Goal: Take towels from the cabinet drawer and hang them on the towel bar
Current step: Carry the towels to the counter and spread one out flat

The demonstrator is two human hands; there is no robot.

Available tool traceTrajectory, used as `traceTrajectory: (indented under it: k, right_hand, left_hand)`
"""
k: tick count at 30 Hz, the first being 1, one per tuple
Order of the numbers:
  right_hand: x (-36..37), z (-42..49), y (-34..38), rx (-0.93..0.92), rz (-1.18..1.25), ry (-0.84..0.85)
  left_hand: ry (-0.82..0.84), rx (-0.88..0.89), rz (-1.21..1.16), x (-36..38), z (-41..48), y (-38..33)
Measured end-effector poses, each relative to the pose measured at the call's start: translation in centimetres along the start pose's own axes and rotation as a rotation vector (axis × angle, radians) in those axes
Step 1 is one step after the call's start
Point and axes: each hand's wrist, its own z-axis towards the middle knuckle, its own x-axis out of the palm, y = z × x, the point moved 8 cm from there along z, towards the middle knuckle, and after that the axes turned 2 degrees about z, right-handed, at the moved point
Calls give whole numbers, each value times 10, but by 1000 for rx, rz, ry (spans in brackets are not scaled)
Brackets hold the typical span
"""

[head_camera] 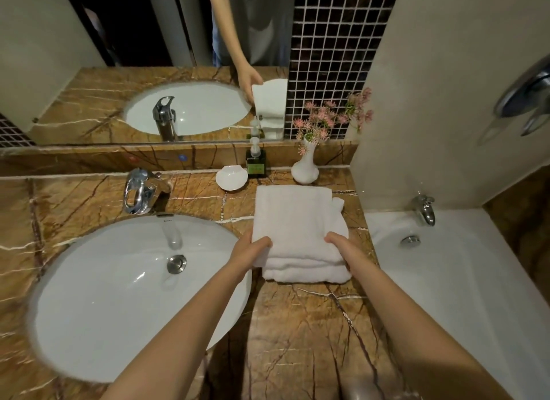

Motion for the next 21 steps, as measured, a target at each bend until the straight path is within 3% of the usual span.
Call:
traceTrajectory:
  k: [3, 5, 7, 9, 11, 15, 21]
  right_hand:
    - [-11, -15, 26, -233, -250, -153]
    - [-7, -39, 51, -484, -511, -253]
    - [23, -63, 71, -756, -741, -144]
    - [64, -78, 71, -897, -1006, 73]
    - [93, -81, 65, -938, -1220, 175]
    - [115, -71, 54, -903, -1481, 121]
    - [115, -70, 72, -951, -1446, 53]
  left_hand:
    - [-23, 6, 65, -4, -3, -3]
    - [-64, 21, 112, -10, -5, -4]
    - [-90, 36, 146, -15, -6, -2]
    - [-99, 51, 149, -19, -9, 1]
    - [-105, 61, 133, -23, -15, 5]
    - [-117, 81, 175, -28, -28, 20]
    - [-144, 160, 260, -30, -46, 28]
